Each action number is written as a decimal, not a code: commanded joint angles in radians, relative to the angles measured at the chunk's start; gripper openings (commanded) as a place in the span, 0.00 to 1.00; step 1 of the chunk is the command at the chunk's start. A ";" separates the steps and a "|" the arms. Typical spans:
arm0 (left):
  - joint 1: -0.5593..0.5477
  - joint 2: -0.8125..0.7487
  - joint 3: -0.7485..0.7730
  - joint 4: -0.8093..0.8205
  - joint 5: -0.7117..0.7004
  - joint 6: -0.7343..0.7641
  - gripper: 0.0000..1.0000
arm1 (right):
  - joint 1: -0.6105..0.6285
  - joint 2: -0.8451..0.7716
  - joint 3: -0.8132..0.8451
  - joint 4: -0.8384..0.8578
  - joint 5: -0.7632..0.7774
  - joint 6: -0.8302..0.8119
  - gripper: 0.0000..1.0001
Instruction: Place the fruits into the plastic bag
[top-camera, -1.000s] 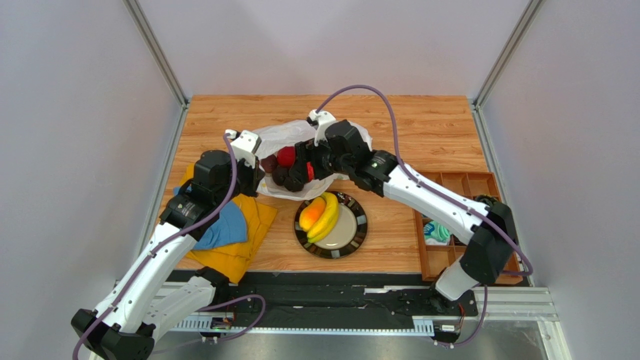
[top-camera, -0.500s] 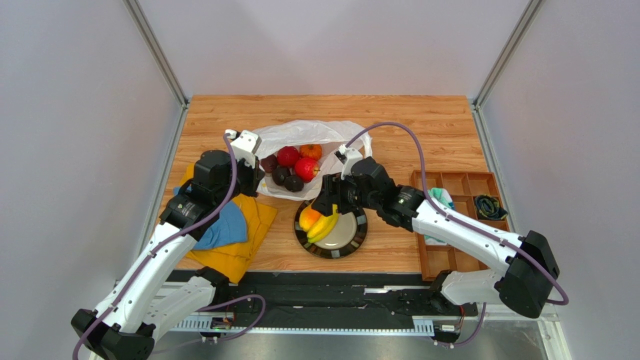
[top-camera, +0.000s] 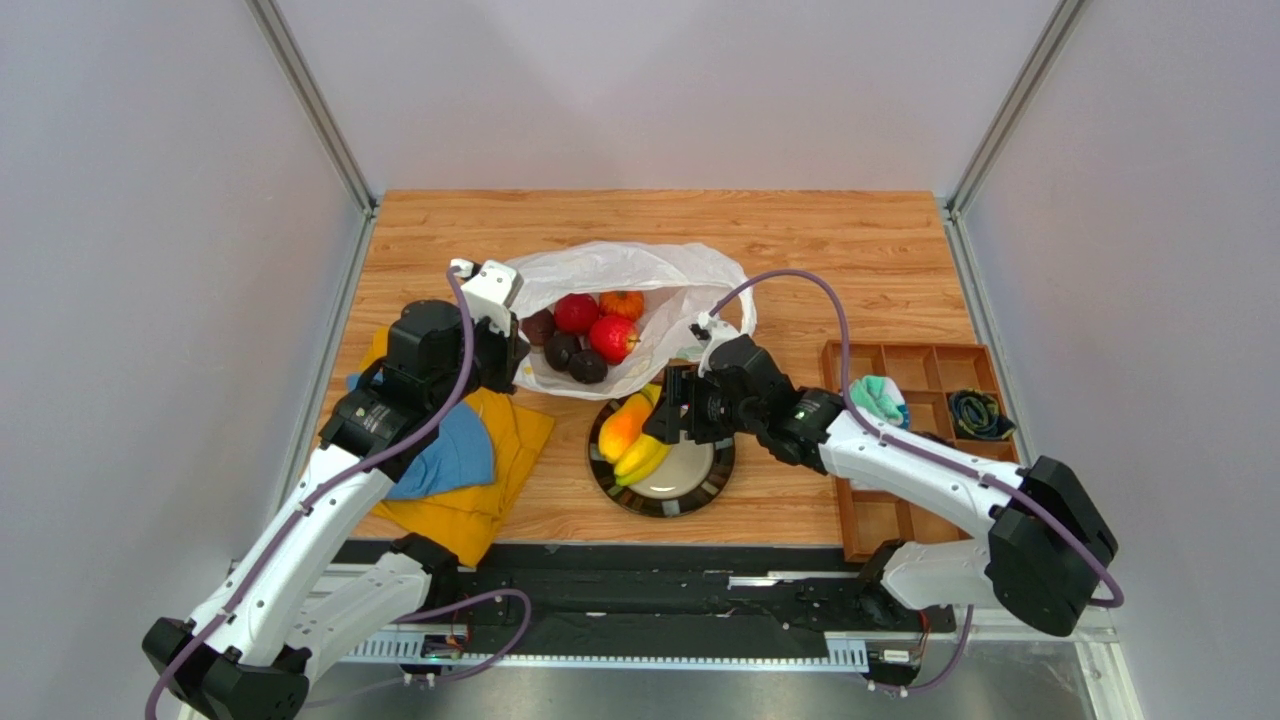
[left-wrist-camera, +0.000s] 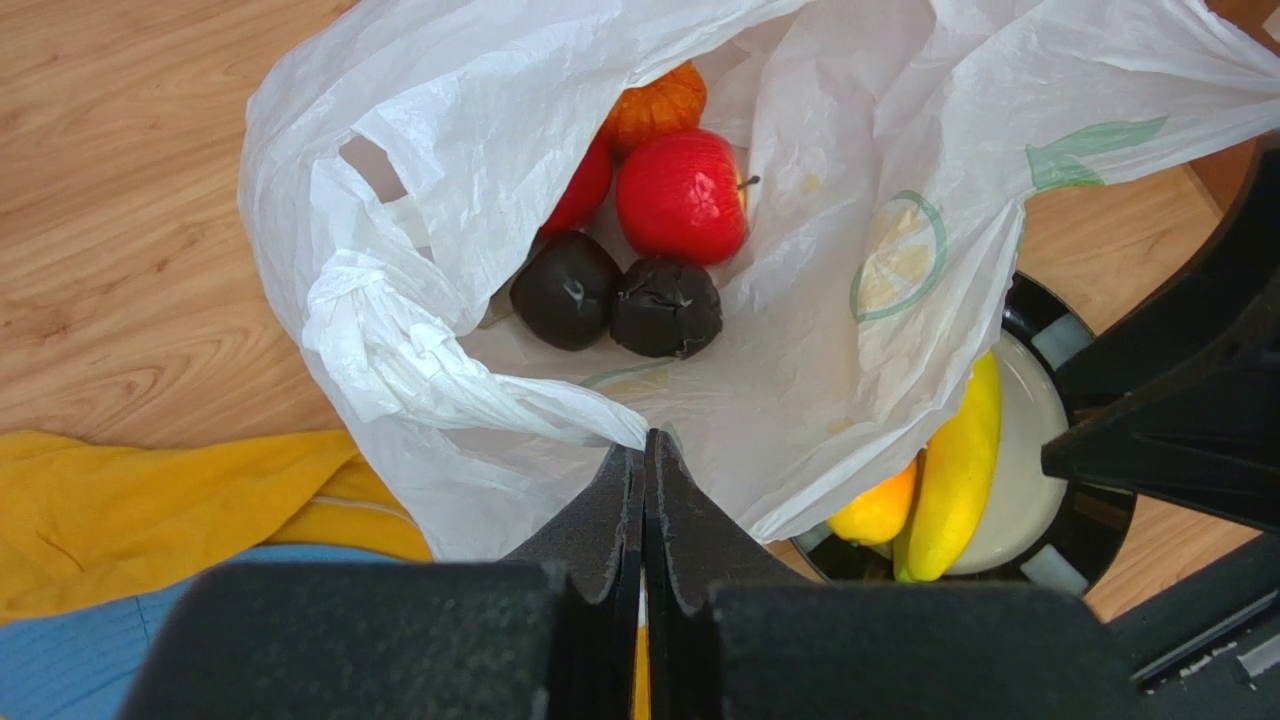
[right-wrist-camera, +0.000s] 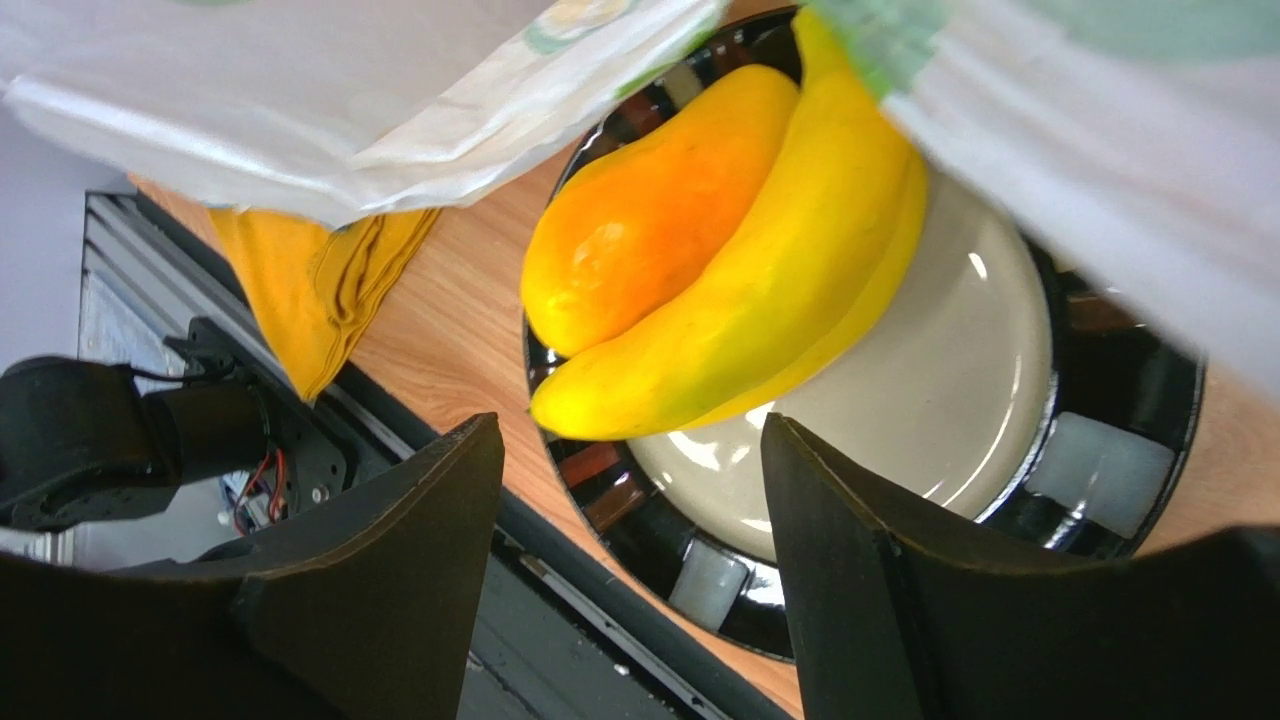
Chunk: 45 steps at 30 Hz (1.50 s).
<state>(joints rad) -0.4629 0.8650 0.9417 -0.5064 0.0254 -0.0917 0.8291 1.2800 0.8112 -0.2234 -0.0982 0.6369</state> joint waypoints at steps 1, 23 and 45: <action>-0.002 -0.009 0.040 0.011 0.007 -0.011 0.00 | -0.047 0.022 -0.020 0.085 0.009 0.056 0.66; -0.002 -0.008 0.040 0.011 0.004 -0.011 0.00 | -0.084 0.196 -0.046 0.214 0.015 0.121 0.69; -0.002 -0.011 0.042 0.009 0.010 -0.011 0.00 | -0.084 0.173 -0.024 0.095 0.146 0.098 0.40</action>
<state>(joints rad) -0.4629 0.8650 0.9417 -0.5064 0.0254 -0.0914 0.7475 1.4956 0.7803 -0.0463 -0.0555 0.7620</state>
